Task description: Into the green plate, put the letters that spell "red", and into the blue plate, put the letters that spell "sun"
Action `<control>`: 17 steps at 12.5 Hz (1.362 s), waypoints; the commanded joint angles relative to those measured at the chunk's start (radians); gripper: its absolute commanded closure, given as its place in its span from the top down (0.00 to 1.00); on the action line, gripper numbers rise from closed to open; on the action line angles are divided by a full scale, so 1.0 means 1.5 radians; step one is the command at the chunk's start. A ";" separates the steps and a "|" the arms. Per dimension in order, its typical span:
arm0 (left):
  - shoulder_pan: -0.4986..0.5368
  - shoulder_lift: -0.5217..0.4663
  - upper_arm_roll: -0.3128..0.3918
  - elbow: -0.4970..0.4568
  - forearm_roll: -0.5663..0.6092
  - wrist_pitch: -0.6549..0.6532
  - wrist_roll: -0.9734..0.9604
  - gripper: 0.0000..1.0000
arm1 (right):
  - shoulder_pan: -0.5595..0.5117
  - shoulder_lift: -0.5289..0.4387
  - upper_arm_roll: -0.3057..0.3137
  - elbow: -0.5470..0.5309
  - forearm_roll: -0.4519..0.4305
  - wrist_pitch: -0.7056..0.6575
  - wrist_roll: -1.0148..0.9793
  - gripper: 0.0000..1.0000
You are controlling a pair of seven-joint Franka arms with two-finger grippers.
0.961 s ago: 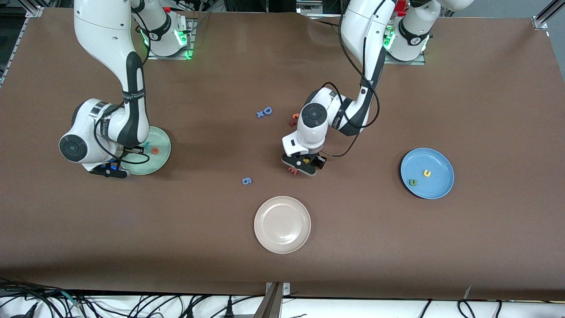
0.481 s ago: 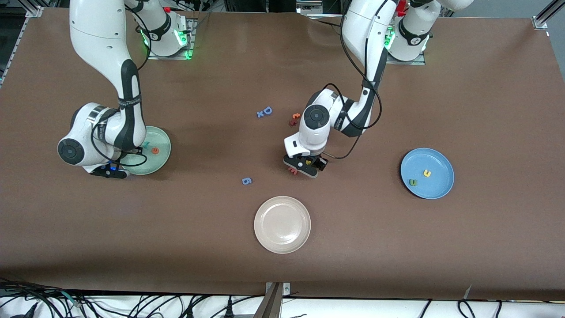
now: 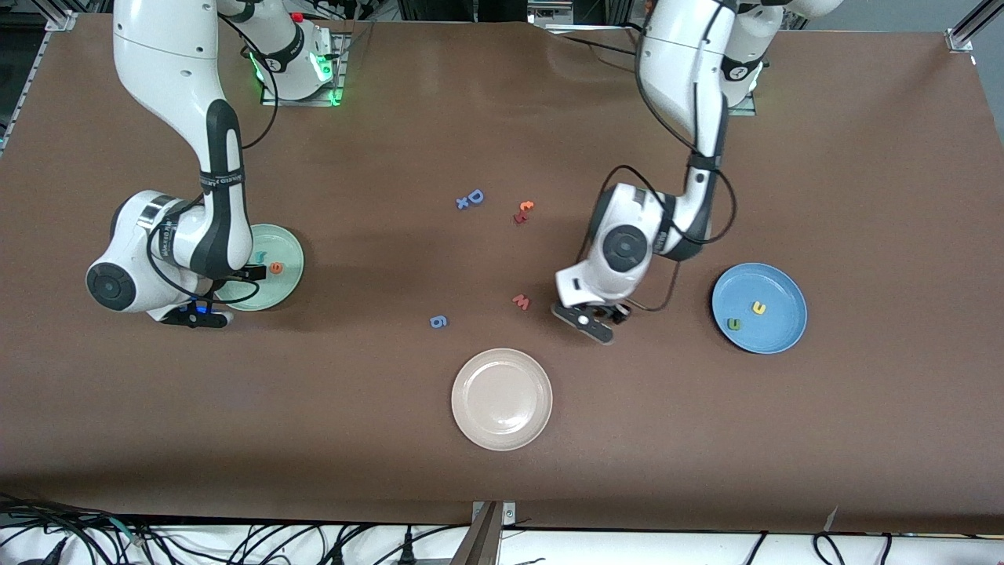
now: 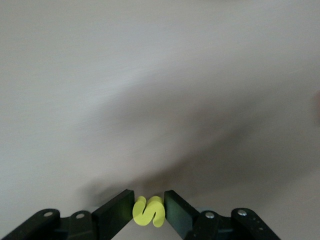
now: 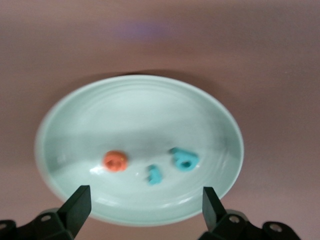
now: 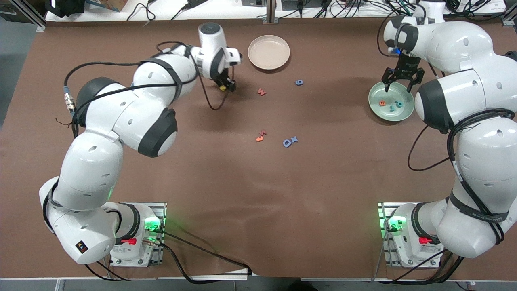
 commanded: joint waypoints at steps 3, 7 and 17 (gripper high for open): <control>0.025 -0.016 0.146 -0.006 -0.034 -0.118 0.257 0.22 | -0.002 -0.003 -0.015 0.104 0.007 -0.120 0.022 0.99; 0.066 -0.028 0.195 -0.040 -0.038 -0.136 0.427 0.24 | 0.003 -0.004 -0.038 0.209 0.007 -0.218 0.030 0.99; 0.102 -0.114 0.188 -0.038 -0.037 -0.213 0.408 1.00 | -0.222 -0.229 0.349 0.173 -0.266 -0.100 0.136 0.99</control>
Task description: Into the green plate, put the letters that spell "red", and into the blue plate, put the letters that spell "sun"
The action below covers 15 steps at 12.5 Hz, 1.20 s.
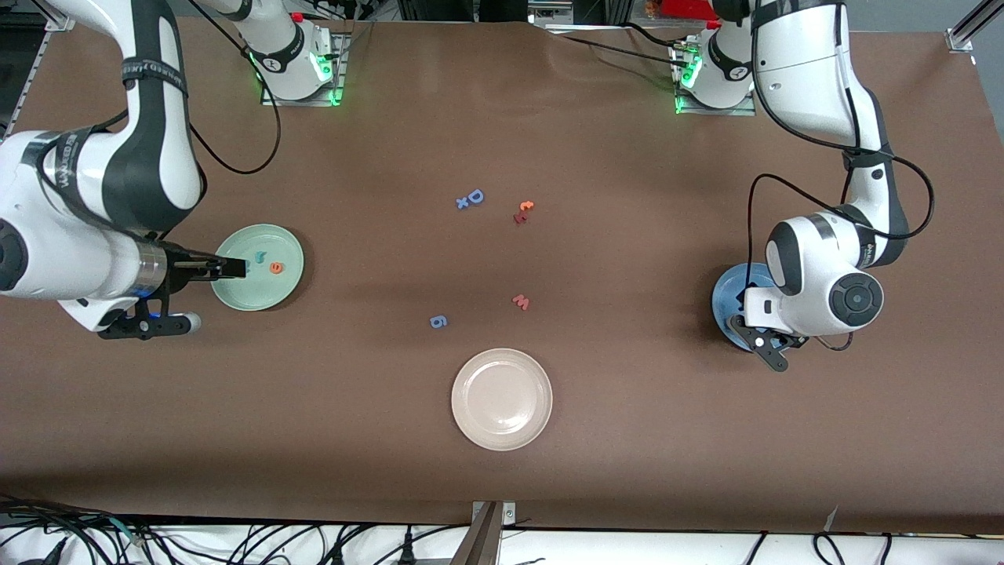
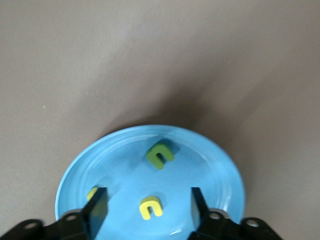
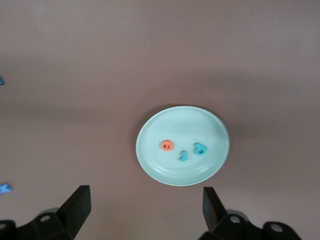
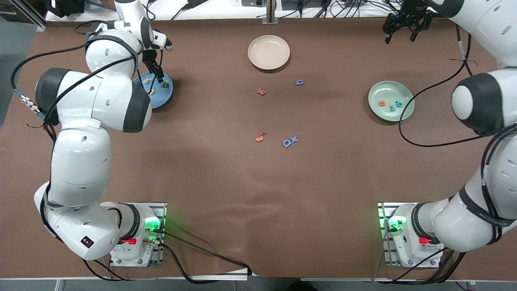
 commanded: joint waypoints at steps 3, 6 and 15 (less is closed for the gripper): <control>-0.003 -0.187 -0.006 0.008 0.031 -0.155 -0.222 1.00 | -0.148 -0.172 0.165 -0.150 -0.063 0.075 0.026 1.00; 0.000 -0.287 -0.076 0.008 0.150 -0.184 -0.467 1.00 | -0.219 -0.235 0.230 -0.183 -0.040 0.130 0.022 1.00; 0.340 -0.441 -0.473 0.010 0.341 -0.176 -0.620 1.00 | -0.273 -0.306 0.236 -0.180 -0.060 0.058 0.020 1.00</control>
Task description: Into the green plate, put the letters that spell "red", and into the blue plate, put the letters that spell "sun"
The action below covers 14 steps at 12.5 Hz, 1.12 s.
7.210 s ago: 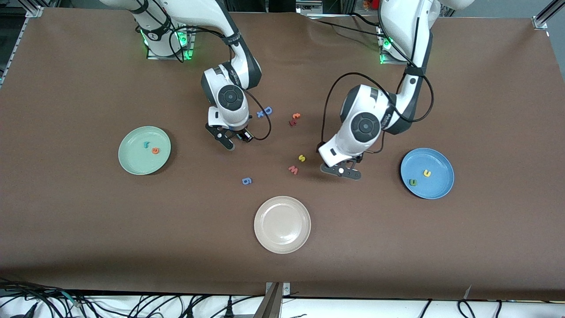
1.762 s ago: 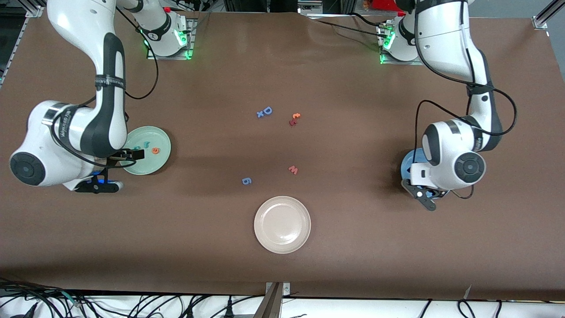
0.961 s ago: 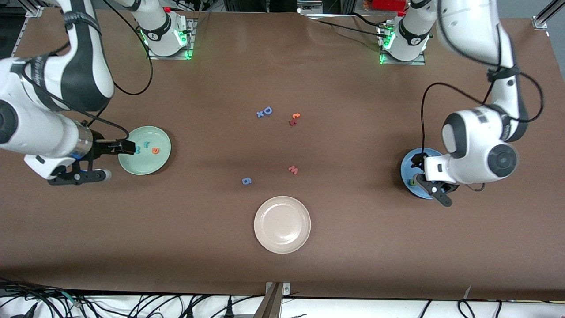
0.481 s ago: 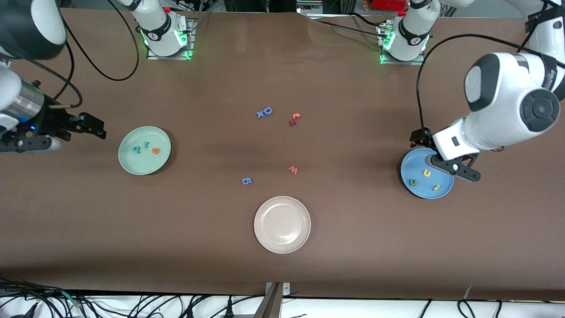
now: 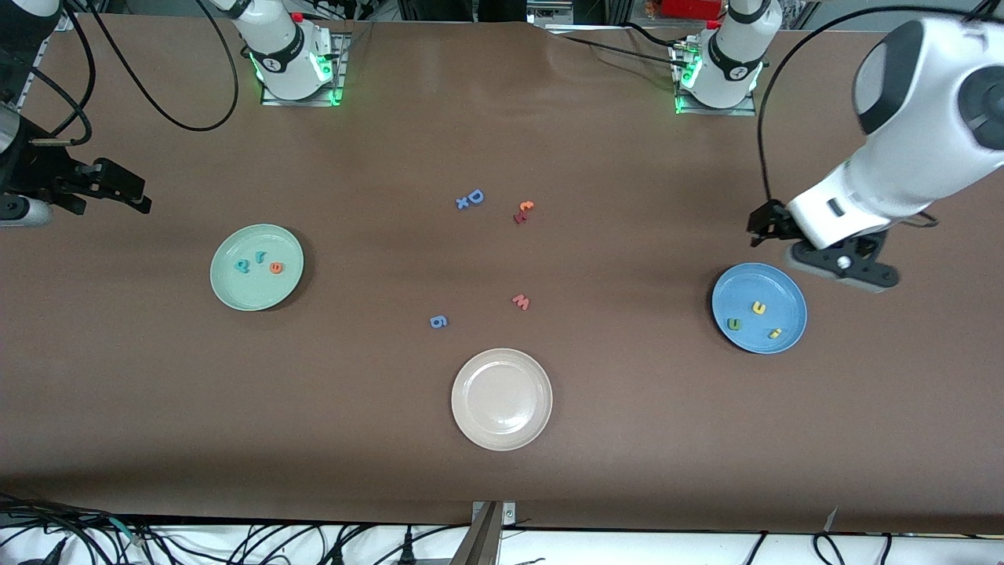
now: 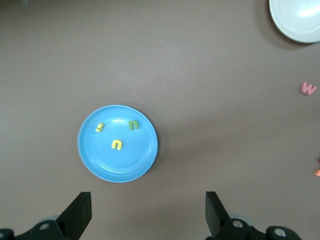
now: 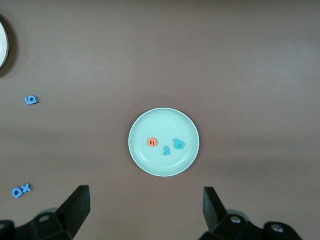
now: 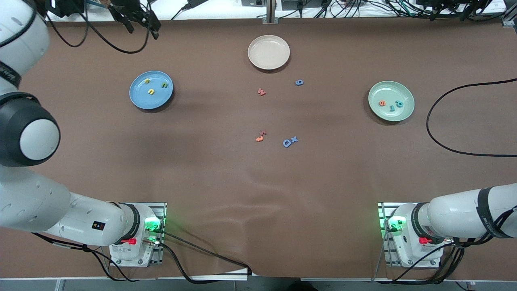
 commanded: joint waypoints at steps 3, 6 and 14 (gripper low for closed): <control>0.051 -0.047 -0.015 -0.009 0.014 0.040 0.002 1.00 | -0.006 -0.033 0.003 -0.021 -0.009 0.012 -0.002 1.00; 0.079 -0.049 -0.014 0.028 -0.031 -0.006 -0.006 1.00 | -0.006 -0.032 0.003 -0.021 -0.021 0.007 -0.001 1.00; 0.077 -0.048 -0.021 0.033 -0.027 -0.043 -0.027 1.00 | -0.008 -0.018 -0.005 -0.017 -0.019 -0.004 0.005 1.00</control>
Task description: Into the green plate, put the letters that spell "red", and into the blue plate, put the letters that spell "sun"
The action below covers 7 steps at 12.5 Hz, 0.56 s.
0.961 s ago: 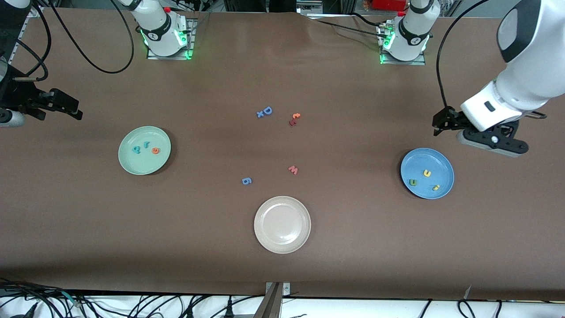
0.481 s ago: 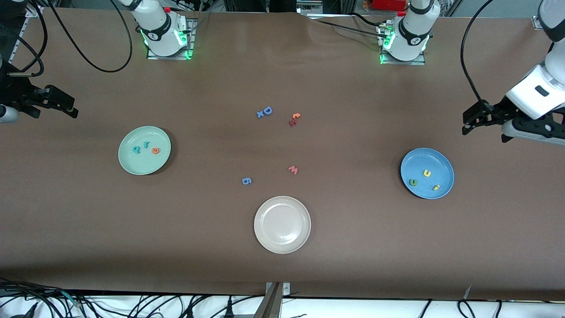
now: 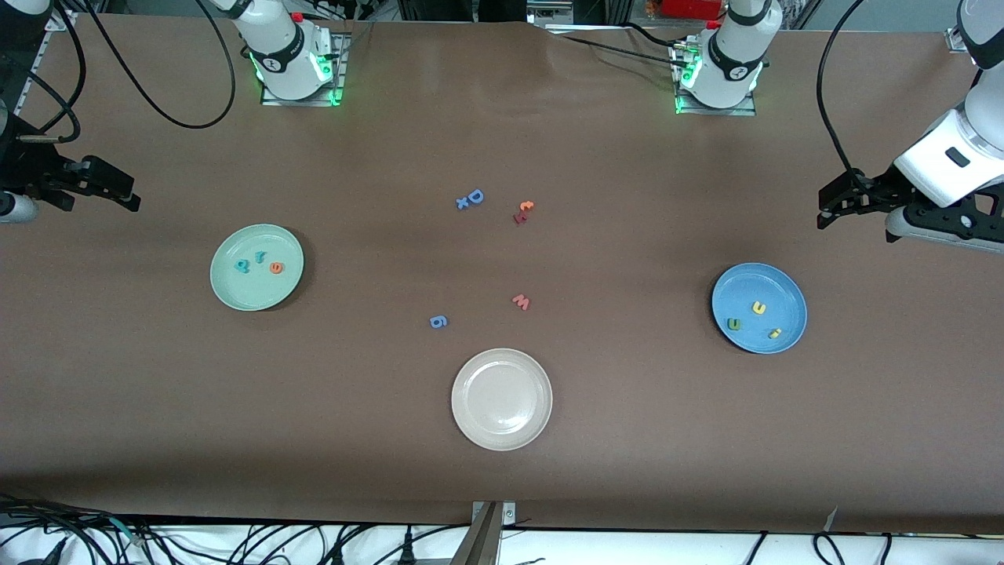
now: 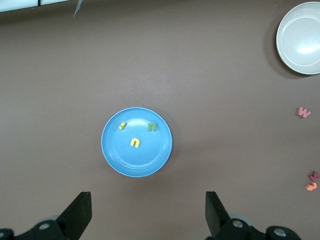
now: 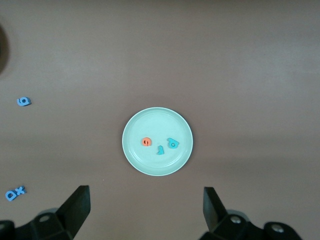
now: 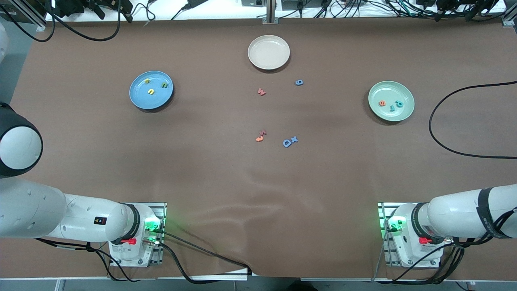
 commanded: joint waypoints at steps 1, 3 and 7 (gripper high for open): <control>0.008 0.000 -0.005 0.013 -0.012 -0.015 -0.013 1.00 | -0.005 -0.010 0.003 -0.007 -0.010 -0.006 0.004 1.00; 0.009 -0.002 -0.004 0.014 -0.012 -0.016 -0.014 1.00 | -0.004 -0.010 0.003 -0.007 -0.009 -0.007 0.004 1.00; 0.008 -0.002 -0.009 0.015 -0.012 -0.021 -0.013 1.00 | -0.004 -0.008 0.003 -0.007 -0.010 -0.006 0.003 1.00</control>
